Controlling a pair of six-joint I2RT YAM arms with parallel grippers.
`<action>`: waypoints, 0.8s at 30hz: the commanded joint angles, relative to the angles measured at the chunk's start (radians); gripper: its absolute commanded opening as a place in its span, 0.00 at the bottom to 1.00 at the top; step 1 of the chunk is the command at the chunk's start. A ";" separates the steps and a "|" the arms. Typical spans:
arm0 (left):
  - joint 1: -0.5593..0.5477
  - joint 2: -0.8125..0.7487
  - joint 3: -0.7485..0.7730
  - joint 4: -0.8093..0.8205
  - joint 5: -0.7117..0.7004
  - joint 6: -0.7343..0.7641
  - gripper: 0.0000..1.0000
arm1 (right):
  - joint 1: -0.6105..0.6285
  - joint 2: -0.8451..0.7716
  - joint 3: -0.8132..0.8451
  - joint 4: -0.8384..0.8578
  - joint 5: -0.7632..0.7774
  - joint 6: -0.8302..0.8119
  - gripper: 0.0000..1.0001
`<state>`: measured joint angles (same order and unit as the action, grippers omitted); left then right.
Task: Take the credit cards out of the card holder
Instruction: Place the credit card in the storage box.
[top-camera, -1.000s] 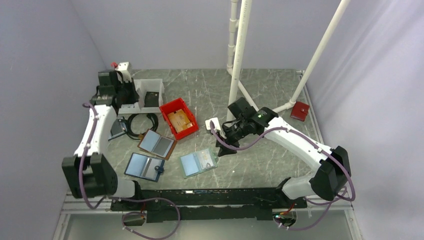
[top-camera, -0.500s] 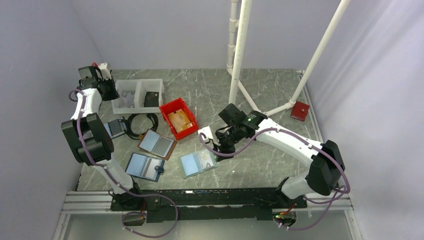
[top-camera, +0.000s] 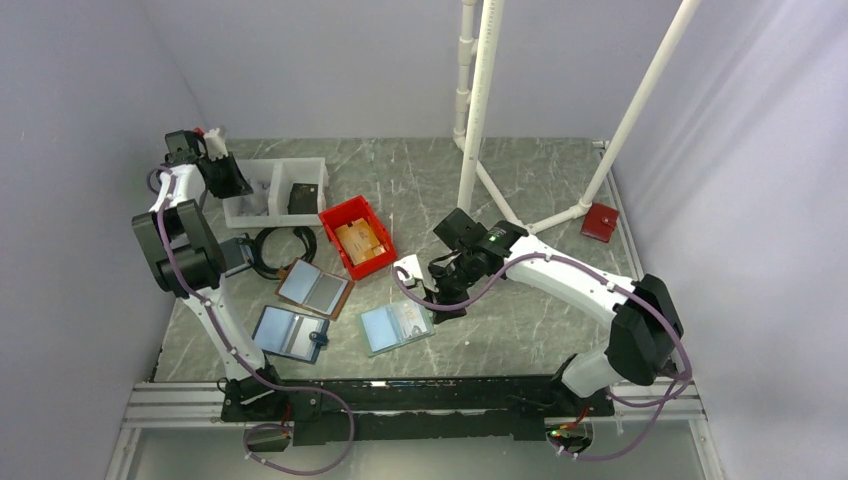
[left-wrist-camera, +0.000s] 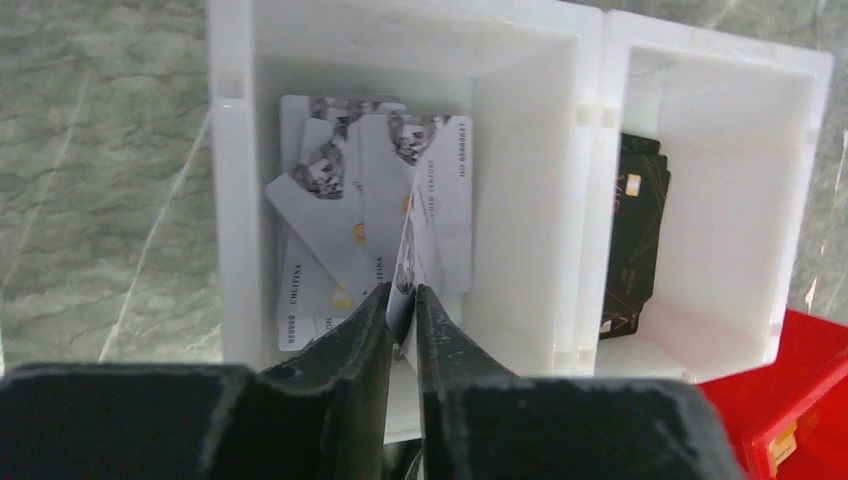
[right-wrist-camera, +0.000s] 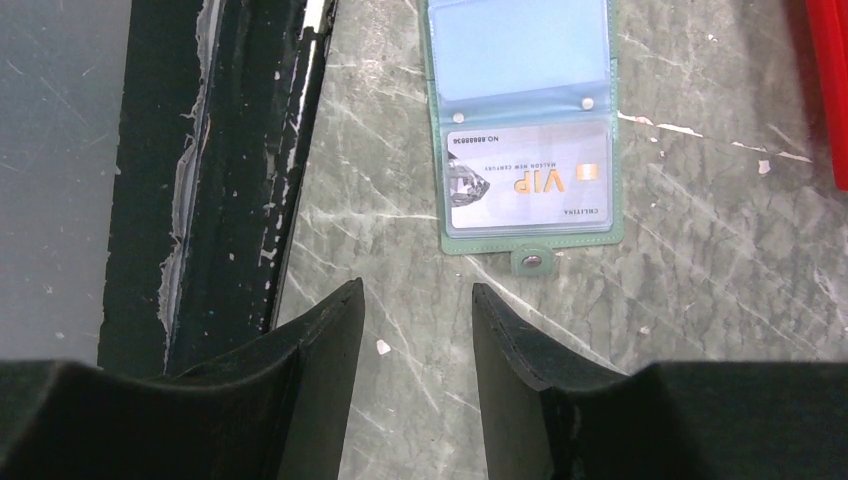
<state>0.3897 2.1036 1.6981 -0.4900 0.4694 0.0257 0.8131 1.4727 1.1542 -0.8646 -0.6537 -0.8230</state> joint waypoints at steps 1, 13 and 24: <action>0.008 0.014 0.121 -0.078 -0.099 -0.081 0.23 | 0.003 0.004 0.016 -0.011 -0.003 -0.029 0.46; 0.014 -0.444 -0.148 0.025 -0.177 -0.288 0.59 | -0.017 -0.046 0.003 -0.053 -0.026 -0.092 0.46; 0.022 -1.112 -0.860 0.266 0.091 -0.595 0.99 | -0.134 -0.200 -0.096 0.008 -0.093 -0.106 0.47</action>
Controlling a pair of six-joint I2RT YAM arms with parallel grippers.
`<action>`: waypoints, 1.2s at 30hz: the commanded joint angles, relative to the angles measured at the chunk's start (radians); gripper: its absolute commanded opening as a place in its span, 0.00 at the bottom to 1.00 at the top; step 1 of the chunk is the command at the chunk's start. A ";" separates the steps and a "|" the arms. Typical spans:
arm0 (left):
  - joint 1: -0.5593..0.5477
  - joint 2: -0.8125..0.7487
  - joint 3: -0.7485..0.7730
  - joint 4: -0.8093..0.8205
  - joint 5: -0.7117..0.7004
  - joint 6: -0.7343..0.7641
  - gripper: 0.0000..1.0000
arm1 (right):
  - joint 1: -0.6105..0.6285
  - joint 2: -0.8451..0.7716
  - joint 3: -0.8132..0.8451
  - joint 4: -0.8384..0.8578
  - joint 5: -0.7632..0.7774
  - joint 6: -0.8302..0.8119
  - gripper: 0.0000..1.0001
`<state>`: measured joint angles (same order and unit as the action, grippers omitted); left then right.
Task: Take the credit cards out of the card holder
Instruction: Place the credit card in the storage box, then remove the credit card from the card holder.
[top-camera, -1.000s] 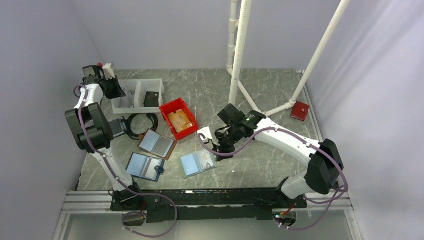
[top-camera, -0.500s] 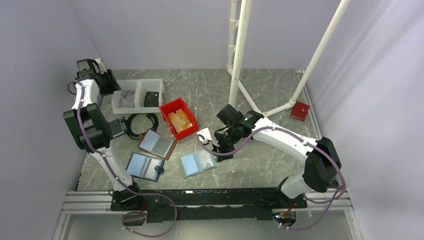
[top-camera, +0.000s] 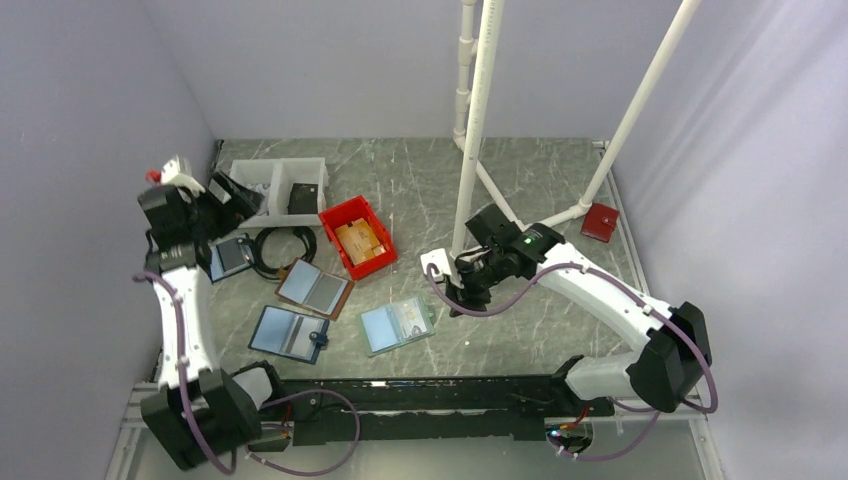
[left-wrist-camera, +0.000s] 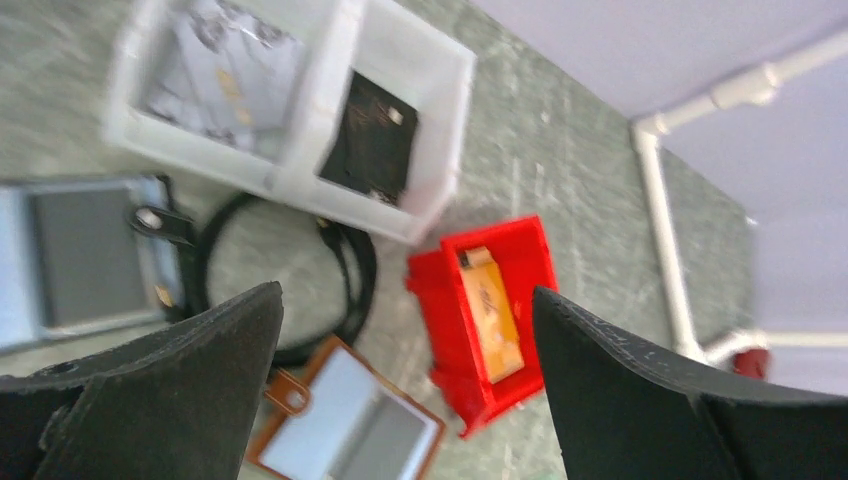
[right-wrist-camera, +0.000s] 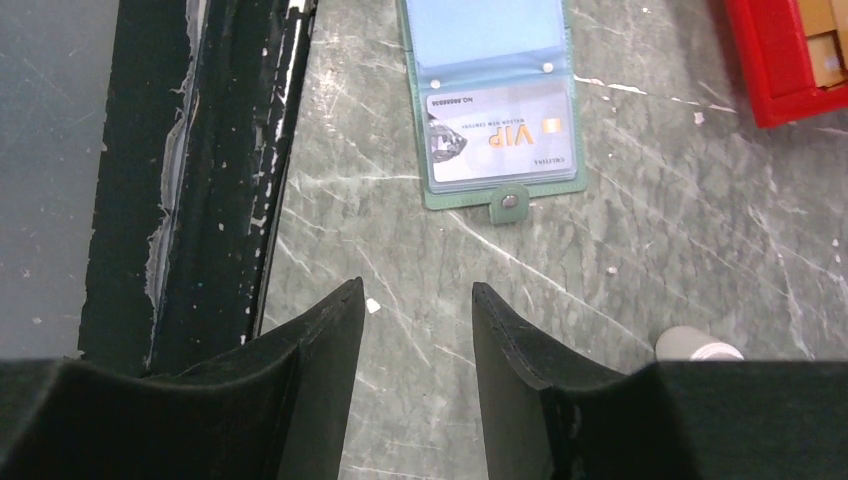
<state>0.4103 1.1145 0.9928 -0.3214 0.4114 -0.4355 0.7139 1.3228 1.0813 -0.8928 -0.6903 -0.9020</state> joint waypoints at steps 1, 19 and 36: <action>0.001 -0.158 -0.187 0.106 0.204 -0.144 0.99 | -0.046 -0.060 -0.031 0.041 -0.063 -0.027 0.47; -0.231 -0.342 -0.308 -0.108 0.380 -0.162 0.99 | -0.111 -0.119 -0.100 0.072 -0.157 -0.081 0.50; -0.513 -0.479 -0.458 -0.092 0.252 -0.268 0.97 | -0.116 -0.086 -0.104 0.067 -0.154 -0.089 0.50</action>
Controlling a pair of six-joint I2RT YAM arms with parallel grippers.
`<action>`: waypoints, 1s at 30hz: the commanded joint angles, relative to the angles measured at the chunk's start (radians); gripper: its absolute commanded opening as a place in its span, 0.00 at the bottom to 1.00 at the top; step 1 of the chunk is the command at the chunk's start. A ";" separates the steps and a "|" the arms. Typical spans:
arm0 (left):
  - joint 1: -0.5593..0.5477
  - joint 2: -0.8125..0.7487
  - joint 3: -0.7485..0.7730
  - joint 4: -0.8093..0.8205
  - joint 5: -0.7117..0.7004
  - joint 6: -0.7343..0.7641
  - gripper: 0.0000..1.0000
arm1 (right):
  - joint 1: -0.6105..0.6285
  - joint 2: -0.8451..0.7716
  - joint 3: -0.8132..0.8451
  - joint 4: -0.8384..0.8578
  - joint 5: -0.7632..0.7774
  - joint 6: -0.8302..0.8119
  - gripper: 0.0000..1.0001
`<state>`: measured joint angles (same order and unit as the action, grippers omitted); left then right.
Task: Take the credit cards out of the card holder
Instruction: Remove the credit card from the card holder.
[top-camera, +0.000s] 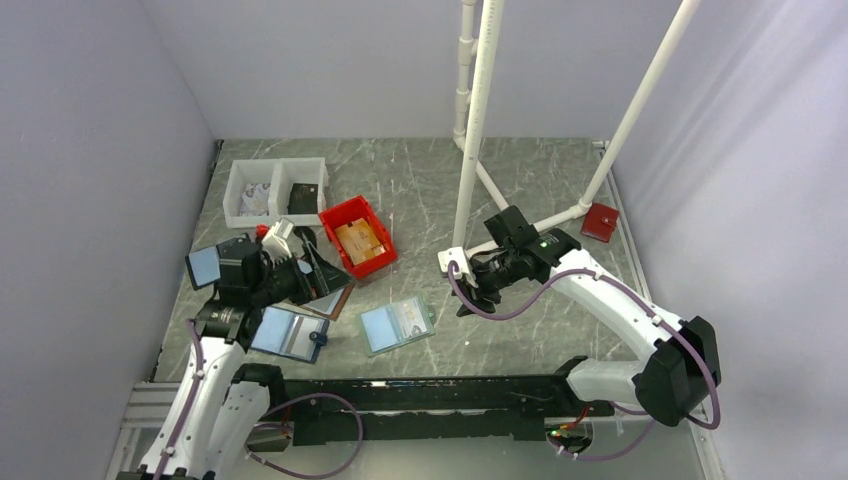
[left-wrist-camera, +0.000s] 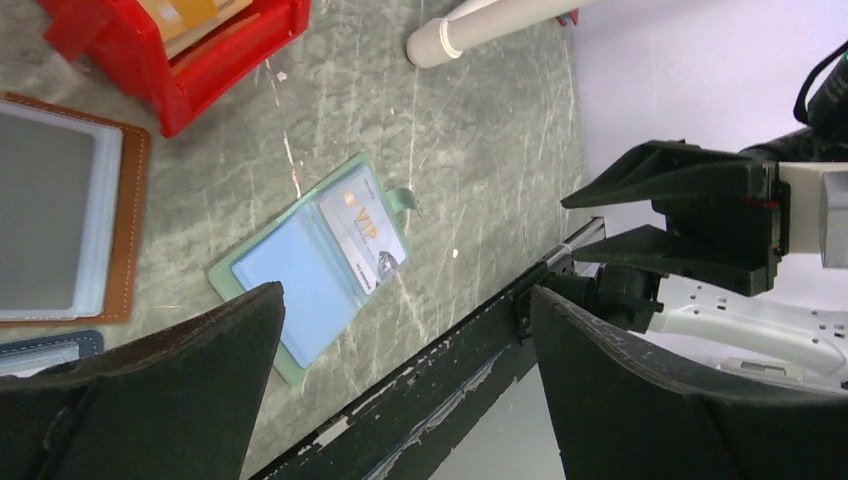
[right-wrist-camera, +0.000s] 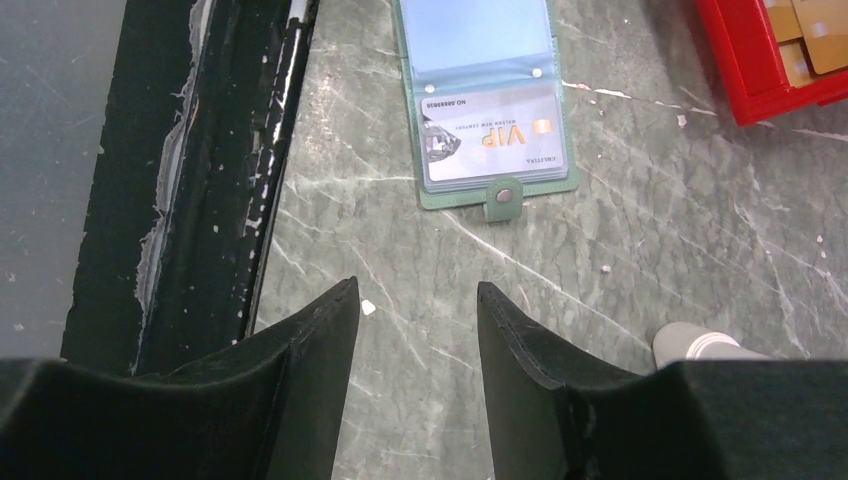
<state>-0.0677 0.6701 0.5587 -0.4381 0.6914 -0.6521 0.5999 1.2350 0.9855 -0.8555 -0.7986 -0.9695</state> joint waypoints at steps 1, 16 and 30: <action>-0.046 -0.038 -0.035 0.033 -0.029 -0.063 0.96 | -0.002 0.002 -0.008 0.032 -0.043 -0.019 0.50; -0.318 -0.008 -0.128 0.182 -0.185 -0.180 0.96 | -0.002 0.013 -0.015 0.039 -0.031 -0.014 0.50; -0.535 0.126 -0.150 0.368 -0.325 -0.204 0.96 | 0.000 0.016 -0.016 0.042 -0.023 -0.014 0.50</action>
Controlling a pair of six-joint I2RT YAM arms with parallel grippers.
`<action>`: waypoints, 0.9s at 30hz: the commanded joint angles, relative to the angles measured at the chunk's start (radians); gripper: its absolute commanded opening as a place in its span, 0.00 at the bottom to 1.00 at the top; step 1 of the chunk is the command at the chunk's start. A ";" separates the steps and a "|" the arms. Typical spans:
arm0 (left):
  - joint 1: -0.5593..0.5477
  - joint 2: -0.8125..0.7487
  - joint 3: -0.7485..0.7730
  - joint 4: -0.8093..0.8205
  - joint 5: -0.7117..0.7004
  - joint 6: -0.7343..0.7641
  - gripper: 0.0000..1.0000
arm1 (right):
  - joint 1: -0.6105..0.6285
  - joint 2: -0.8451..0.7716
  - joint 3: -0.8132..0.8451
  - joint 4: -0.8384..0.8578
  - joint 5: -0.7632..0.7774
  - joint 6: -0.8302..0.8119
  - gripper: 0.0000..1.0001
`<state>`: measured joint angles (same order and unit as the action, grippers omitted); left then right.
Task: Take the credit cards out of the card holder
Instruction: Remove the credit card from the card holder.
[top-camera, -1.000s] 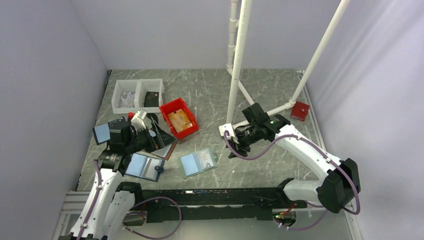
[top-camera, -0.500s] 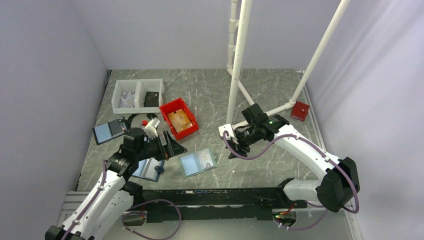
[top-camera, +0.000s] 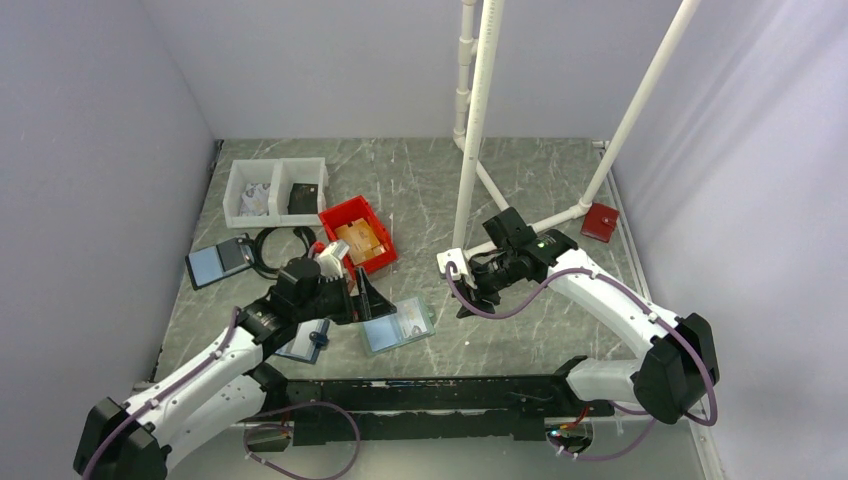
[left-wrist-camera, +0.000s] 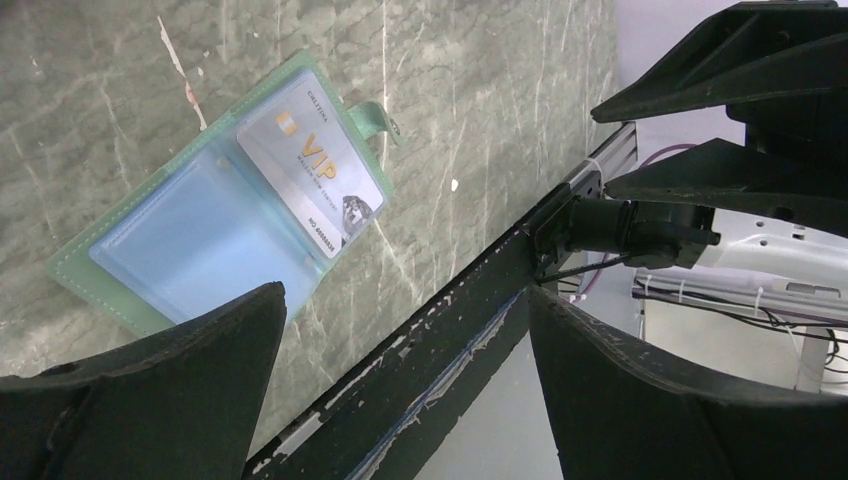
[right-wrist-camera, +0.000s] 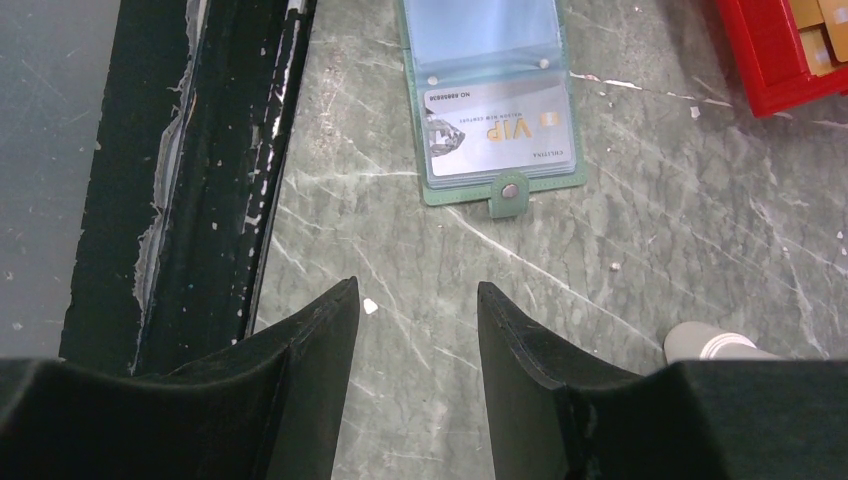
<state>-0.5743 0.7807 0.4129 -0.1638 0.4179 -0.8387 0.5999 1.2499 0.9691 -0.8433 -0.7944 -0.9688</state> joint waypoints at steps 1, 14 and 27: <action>-0.037 0.018 -0.009 0.104 -0.059 -0.021 0.96 | 0.000 0.003 0.000 0.029 -0.027 -0.014 0.50; -0.097 0.019 -0.048 0.192 -0.106 -0.047 0.96 | 0.003 0.012 0.000 0.030 -0.022 -0.015 0.50; -0.125 0.038 -0.105 0.316 -0.137 -0.075 0.95 | 0.009 0.029 -0.006 0.039 0.000 -0.010 0.50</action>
<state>-0.6910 0.8165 0.3279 0.0570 0.3004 -0.8936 0.6037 1.2732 0.9691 -0.8356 -0.7856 -0.9688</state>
